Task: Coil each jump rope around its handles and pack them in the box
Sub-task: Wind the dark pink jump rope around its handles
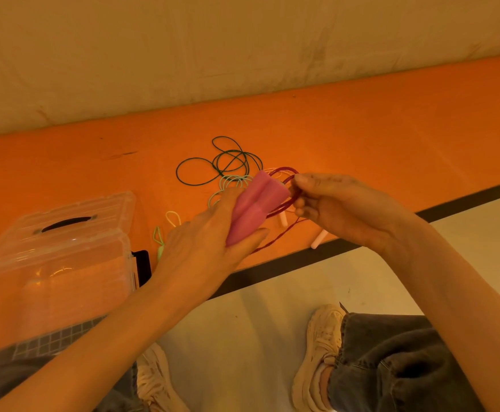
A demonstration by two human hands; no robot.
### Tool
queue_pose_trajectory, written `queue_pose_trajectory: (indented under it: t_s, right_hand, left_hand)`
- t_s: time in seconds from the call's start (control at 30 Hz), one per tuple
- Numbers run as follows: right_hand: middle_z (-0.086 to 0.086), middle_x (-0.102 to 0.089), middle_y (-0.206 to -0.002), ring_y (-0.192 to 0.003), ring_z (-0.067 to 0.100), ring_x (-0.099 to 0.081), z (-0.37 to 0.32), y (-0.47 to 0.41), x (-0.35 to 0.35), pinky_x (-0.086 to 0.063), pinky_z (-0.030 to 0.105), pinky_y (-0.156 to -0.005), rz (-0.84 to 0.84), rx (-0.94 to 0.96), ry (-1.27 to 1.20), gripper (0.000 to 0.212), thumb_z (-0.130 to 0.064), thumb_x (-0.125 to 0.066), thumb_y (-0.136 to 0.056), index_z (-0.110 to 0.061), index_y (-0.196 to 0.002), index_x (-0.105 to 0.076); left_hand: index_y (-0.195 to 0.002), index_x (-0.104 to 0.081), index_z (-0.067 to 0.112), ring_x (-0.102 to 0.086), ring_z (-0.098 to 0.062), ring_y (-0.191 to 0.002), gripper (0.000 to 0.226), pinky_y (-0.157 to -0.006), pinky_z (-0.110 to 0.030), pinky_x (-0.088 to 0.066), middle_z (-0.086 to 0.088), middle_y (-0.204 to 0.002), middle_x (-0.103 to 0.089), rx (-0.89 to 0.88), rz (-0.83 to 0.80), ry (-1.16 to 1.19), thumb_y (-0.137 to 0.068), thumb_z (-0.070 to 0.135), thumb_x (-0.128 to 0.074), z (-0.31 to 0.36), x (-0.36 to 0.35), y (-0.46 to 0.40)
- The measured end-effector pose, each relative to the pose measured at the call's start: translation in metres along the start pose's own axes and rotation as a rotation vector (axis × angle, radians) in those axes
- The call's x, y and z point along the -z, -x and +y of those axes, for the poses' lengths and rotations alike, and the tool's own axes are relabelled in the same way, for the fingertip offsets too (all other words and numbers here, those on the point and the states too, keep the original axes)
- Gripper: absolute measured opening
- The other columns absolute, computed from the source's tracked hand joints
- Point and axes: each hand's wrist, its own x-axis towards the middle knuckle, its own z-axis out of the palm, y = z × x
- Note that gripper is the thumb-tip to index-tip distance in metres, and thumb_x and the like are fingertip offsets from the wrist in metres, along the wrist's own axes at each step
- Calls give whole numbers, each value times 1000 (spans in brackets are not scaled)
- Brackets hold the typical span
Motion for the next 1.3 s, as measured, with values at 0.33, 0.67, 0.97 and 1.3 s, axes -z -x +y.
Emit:
queue_pose_trajectory:
  t_s: [0.33, 0.67, 0.97, 1.3]
  right_hand:
    - [6, -72, -76, -72, 13, -68, 16, -3, -16, -58, 21, -70, 101, 16, 91, 40, -36, -60, -78, -3, -99, -67]
    - [14, -68, -80, -67, 15, -66, 15, -1, -22, -57, 21, -69, 159, 172, 221, 42, -36, -61, -79, -2, -102, -69]
    - [-9, -62, -69, -51, -3, -55, 19, -2, -29, -43, 13, -51, 248, 295, 567, 22, -34, -66, -86, -19, -102, -70]
    - [-19, -58, -52, -47, -6, -50, 17, -6, -31, -36, 7, -45, 298, 331, 635, 18, -29, -64, -90, -14, -88, -72]
  left_hand:
    - [-133, -34, 34, -57, -14, -77, 66, -58, -32, -42, 15, -95, -51, 38, 67, 8, -78, 70, -40, 1, 1, -1]
    - [-124, -53, 22, -67, -21, -62, 61, -57, -29, -32, 3, -95, -68, -26, 187, -381, -81, 64, -46, 4, -4, -4]
    - [-134, -30, 34, -64, -21, -92, 67, -59, -33, -43, 9, -118, -59, 56, 47, -269, -80, 73, -37, 12, -5, -1]
    - [-133, -31, 35, -60, -22, -94, 59, -68, -38, -48, 10, -113, -59, 53, 9, -129, -85, 59, -54, 14, -5, 0]
